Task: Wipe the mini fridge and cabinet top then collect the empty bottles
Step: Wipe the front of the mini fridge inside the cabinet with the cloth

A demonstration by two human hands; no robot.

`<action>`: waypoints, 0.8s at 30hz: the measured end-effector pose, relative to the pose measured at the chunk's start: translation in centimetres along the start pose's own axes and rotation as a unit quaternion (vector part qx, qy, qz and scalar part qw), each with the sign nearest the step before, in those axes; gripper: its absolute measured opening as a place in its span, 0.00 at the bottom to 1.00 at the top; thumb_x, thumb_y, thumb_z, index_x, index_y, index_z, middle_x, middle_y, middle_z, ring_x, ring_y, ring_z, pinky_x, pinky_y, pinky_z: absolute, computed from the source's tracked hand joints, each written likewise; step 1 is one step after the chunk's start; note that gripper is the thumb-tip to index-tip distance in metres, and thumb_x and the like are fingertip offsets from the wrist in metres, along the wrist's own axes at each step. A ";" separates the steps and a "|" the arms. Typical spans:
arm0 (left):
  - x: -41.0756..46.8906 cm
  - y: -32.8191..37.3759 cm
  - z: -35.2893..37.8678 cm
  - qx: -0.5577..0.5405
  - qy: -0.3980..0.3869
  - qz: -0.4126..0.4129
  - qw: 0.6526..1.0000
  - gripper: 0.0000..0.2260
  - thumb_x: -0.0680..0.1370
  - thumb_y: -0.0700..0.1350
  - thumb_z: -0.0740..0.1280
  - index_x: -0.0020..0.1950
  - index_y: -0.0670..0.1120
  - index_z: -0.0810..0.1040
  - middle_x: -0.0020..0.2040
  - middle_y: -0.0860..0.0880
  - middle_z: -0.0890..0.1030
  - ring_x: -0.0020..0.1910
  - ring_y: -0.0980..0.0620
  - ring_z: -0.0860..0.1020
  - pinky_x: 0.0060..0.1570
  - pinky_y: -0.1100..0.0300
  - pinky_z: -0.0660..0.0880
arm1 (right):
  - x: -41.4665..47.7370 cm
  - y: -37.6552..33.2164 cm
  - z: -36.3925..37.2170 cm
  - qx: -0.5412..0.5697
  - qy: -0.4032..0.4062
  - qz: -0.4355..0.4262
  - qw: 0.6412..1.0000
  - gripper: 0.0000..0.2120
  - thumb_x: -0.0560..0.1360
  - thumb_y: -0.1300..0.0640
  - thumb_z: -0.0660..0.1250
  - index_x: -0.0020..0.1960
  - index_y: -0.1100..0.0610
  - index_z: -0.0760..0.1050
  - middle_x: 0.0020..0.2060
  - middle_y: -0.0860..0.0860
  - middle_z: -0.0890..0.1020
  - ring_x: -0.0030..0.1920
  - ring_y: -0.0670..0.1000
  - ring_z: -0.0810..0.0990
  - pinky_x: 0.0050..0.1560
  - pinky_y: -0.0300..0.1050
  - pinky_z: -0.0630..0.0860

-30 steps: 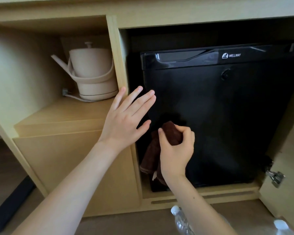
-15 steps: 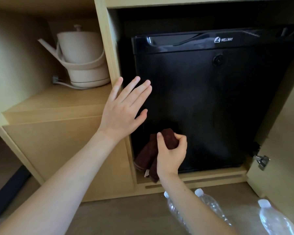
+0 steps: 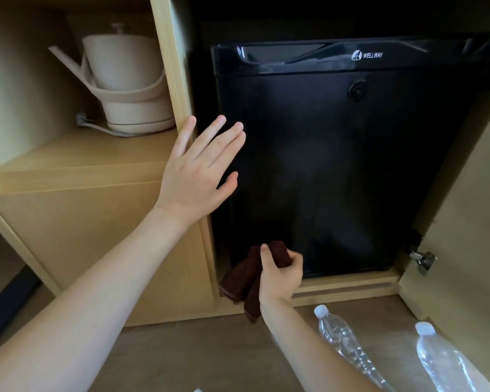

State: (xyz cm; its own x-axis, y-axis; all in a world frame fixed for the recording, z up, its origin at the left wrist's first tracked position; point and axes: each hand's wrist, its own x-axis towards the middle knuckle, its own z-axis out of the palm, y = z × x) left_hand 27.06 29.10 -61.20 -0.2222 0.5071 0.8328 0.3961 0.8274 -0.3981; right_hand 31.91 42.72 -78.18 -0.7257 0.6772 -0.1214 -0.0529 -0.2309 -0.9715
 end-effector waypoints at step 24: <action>-0.1 0.0 0.1 0.005 0.009 0.002 1.000 0.22 0.79 0.47 0.65 0.72 0.43 0.73 0.72 0.47 0.73 0.75 0.45 0.68 0.76 0.42 0.54 | 1.9 3.0 -2.9 -0.055 0.007 0.009 0.998 0.13 0.71 0.56 0.77 0.49 0.54 0.74 0.46 0.52 0.80 0.50 0.53 0.81 0.50 0.43 0.75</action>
State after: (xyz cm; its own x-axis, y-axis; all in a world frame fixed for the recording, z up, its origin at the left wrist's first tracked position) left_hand 26.99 29.08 -61.28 -0.2039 0.5059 0.8382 0.3878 0.8278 -0.4053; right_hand 32.39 45.35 -81.92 -0.7156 0.6841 -0.1412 0.0362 -0.1655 -0.9856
